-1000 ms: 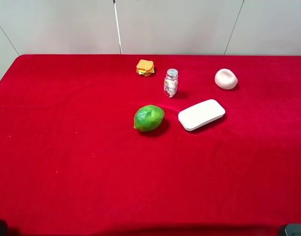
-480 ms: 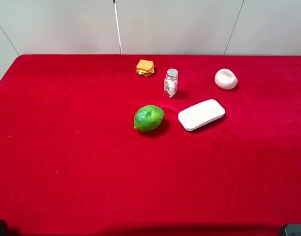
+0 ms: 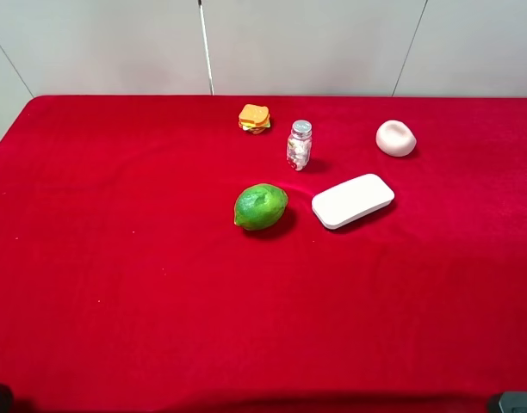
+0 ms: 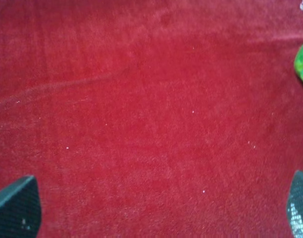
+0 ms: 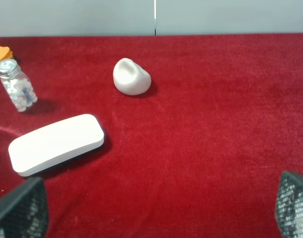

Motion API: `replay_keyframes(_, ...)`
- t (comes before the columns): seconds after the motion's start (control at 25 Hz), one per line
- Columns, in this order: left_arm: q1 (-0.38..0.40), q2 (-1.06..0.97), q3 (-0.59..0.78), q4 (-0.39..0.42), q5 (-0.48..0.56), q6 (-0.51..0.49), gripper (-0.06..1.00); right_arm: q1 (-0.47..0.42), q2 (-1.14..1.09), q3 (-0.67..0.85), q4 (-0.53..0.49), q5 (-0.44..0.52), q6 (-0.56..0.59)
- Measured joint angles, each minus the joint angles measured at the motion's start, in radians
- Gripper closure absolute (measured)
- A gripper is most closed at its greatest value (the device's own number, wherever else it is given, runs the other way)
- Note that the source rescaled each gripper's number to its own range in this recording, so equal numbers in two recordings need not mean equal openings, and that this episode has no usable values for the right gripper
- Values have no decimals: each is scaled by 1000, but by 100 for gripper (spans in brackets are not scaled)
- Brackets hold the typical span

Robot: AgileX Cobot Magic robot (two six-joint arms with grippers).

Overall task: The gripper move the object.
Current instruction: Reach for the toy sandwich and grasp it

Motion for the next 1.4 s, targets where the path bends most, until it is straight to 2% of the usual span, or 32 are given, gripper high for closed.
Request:
replay_keyframes(0.4,0,355,-136,0,-57,161,-3,0,0,0,0,0,0)
replay_keyframes(1.04,0,877,-383,0,-161,182,-3,0,0,0,0,0,0)
replay_keyframes(1.4,-1,1168,-597,0,-155,264,-2,0,0,0,0,0,0)
